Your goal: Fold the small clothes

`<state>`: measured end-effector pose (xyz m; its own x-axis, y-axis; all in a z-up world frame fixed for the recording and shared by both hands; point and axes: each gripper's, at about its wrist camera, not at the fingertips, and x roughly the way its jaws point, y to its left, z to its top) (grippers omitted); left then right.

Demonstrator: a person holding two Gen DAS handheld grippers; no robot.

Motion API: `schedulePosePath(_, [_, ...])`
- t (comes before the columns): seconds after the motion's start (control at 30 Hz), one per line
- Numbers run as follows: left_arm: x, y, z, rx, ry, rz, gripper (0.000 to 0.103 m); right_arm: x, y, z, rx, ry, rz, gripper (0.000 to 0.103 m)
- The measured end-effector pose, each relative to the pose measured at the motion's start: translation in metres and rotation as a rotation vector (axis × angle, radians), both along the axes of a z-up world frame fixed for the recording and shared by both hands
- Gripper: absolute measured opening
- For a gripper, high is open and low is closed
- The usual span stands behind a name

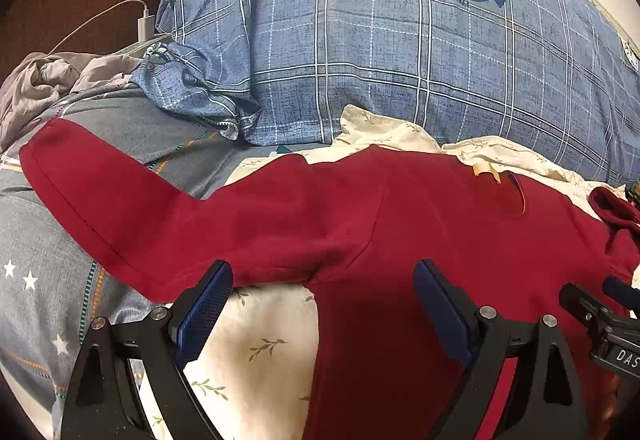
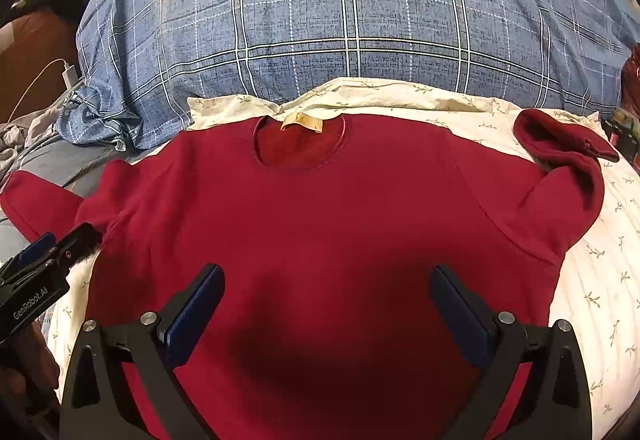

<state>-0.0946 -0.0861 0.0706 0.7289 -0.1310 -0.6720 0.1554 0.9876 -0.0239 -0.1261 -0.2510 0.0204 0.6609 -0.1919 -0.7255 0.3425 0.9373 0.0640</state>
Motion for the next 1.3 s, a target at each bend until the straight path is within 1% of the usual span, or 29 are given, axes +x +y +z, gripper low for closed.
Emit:
schedulePosePath(0.9, [0.004,0.000,0.000,-0.003,0.009,-0.001,0.092,0.007,0.003,-0.006,-0.012,0.036,0.003,0.102])
schedulePosePath(1.13, [0.005,0.004,-0.001,-0.015,0.012,0.017,0.092,0.010,0.006,-0.005,-0.015,0.042,0.019,0.102])
schedulePosePath(1.3, [0.005,0.005,0.000,-0.006,0.007,0.015,0.092,0.015,0.011,-0.004,-0.017,0.048,0.041,0.102])
